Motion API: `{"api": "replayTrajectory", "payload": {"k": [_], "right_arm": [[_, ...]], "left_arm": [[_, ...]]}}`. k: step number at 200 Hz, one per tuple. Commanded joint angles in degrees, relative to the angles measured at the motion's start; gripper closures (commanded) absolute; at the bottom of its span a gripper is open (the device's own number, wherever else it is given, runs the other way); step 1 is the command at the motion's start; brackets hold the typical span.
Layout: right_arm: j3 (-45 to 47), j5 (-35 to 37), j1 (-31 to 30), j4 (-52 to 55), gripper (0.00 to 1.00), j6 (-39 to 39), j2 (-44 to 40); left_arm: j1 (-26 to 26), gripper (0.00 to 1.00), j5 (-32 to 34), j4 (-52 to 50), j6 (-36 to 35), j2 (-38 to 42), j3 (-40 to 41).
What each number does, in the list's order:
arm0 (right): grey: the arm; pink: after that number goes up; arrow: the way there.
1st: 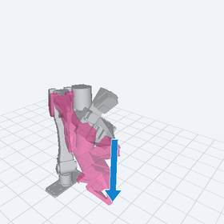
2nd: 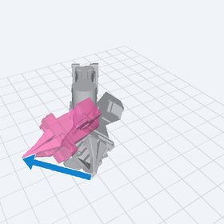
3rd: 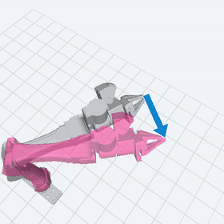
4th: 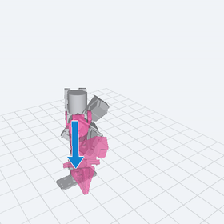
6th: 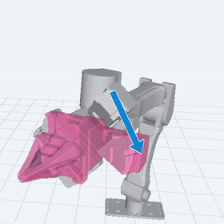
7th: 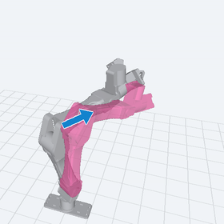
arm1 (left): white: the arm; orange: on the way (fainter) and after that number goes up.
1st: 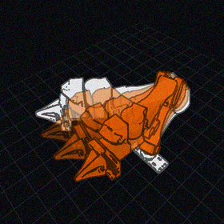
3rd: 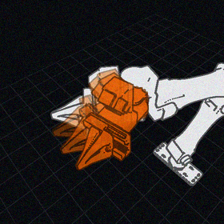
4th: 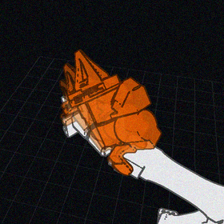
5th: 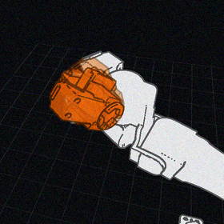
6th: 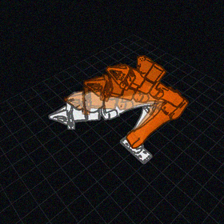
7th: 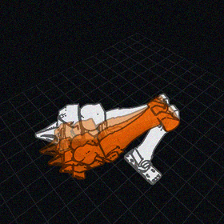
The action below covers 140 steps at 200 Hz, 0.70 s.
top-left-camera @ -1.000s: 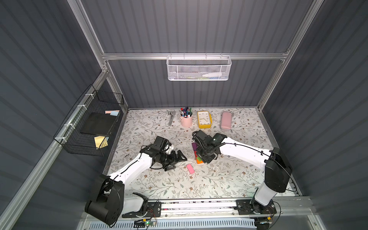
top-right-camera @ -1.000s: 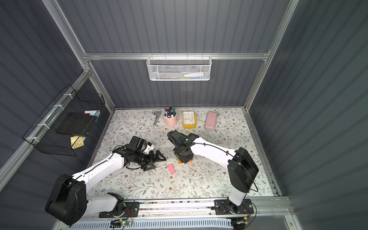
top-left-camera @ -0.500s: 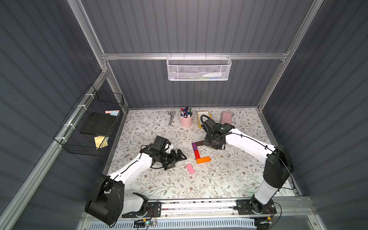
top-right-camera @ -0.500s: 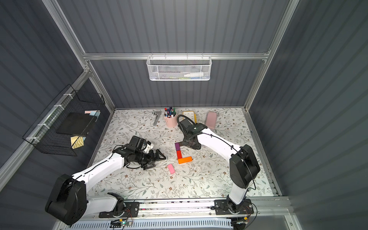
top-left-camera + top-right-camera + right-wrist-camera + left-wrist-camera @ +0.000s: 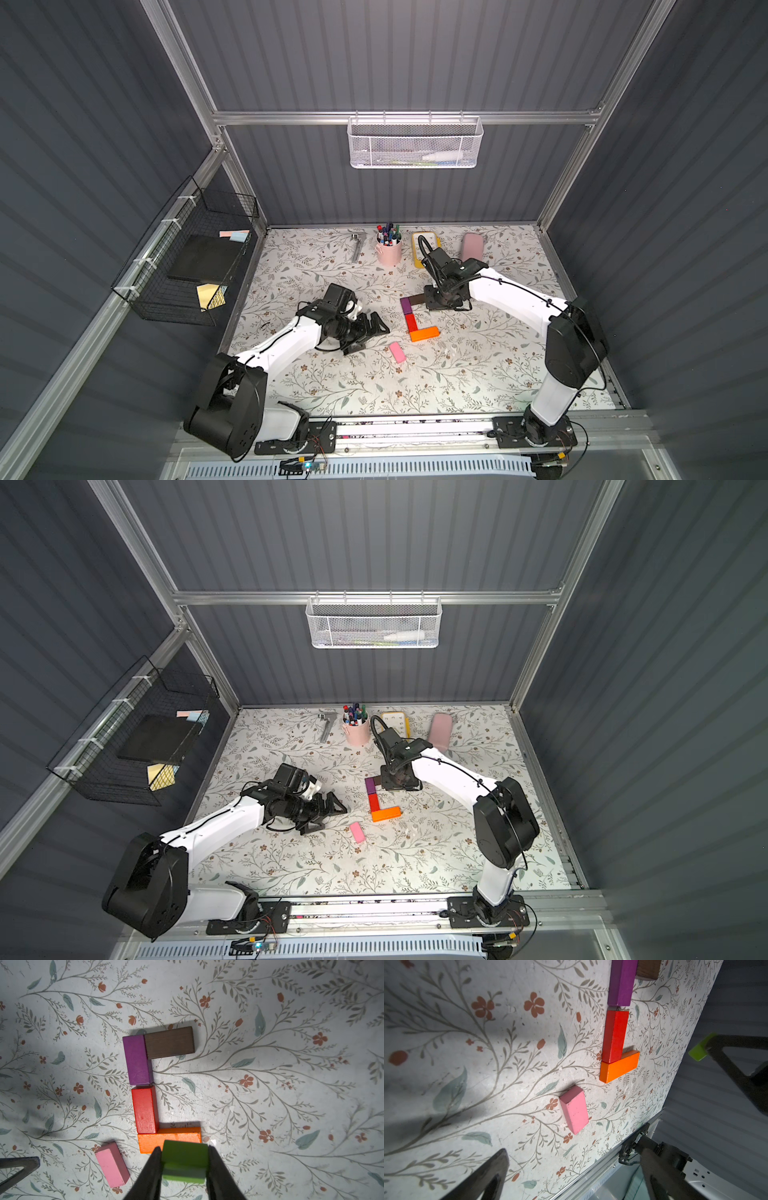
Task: Assemble the number 6 with building blocks
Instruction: Assemble the building block at the center of the board.
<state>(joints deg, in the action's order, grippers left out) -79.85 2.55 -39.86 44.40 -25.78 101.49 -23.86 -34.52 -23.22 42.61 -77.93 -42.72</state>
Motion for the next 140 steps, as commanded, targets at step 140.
{"api": "replayTrajectory", "payload": {"k": [140], "right_arm": [[3.73,-0.32,0.22,-4.49,0.66,0.02,7.65]], "left_arm": [[0.21,0.00,1.21,-1.25,-1.06,-0.25,-1.97]]}}
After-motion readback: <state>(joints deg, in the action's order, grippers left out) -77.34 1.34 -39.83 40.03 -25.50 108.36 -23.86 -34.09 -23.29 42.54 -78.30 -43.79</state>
